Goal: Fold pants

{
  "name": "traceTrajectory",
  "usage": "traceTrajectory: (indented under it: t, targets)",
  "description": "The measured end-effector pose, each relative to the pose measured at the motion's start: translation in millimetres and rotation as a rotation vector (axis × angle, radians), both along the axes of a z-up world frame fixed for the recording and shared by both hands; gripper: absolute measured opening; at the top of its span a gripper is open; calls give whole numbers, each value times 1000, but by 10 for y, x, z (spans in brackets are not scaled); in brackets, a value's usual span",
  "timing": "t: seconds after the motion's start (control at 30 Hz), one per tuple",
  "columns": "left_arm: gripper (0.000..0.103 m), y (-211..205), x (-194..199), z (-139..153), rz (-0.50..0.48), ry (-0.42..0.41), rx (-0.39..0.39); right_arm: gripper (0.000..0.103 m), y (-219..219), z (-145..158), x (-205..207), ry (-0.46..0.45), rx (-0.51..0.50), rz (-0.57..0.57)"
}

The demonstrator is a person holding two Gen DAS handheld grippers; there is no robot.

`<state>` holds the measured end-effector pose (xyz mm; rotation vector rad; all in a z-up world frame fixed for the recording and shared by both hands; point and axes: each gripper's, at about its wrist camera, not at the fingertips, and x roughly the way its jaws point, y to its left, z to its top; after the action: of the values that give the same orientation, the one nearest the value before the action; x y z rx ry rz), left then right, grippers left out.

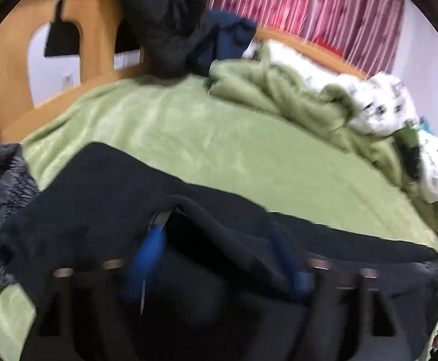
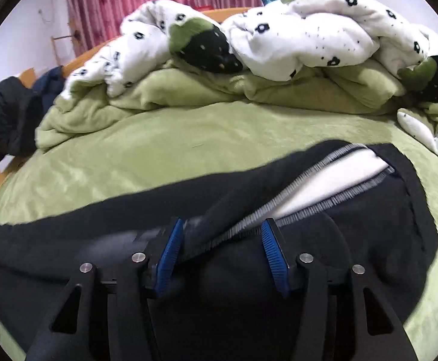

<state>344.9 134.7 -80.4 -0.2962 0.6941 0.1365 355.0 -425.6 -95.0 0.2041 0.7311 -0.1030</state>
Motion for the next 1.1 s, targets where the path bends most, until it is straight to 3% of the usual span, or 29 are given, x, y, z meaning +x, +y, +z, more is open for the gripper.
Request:
traceTrajectory:
  t: [0.03, 0.13, 0.27, 0.37, 0.43, 0.53, 0.7, 0.8, 0.87, 0.93, 1.0, 1.1]
  targets:
    - [86, -16, -137, 42, -1, -20, 0, 74, -14, 33, -208, -9, -6, -11]
    - [86, -51, -547, 22, -34, 17, -46, 78, -107, 24, -705, -19, 10, -22]
    - [86, 60, -1138, -338, -55, 90, -208, 79, -367, -220, -1264, 40, 108, -62]
    - [84, 180, -1370, -613, -45, 112, -324, 79, -582, -457, -1519, 69, 233, -96]
    - [84, 282, -1369, -769, -26, 112, -398, 79, -693, -586, -1539, 92, 317, -107]
    - [84, 325, -1213, -775, -3, 81, -418, 79, -800, -626, -1457, 60, 382, -117]
    - [83, 313, -789, -825, 54, 92, -408, 80, -897, -700, -997, 34, 434, -130]
    - [72, 281, -621, -827, 103, 103, -381, 79, -951, -694, -685, 11, 420, -157]
    - [56, 283, -562, -833, 136, 106, -367, 68, -959, -674, -471, 19, 401, -167]
    - [28, 314, -526, -844, 173, 129, -336, 32, -981, -679, -332, 47, 363, -200]
    - [15, 353, -550, -816, 161, 130, -330, 23, -1028, -623, -380, 30, 390, -213]
    - [11, 382, -707, -702, 122, 104, -333, 17, -1044, -397, -629, -27, 404, -208]
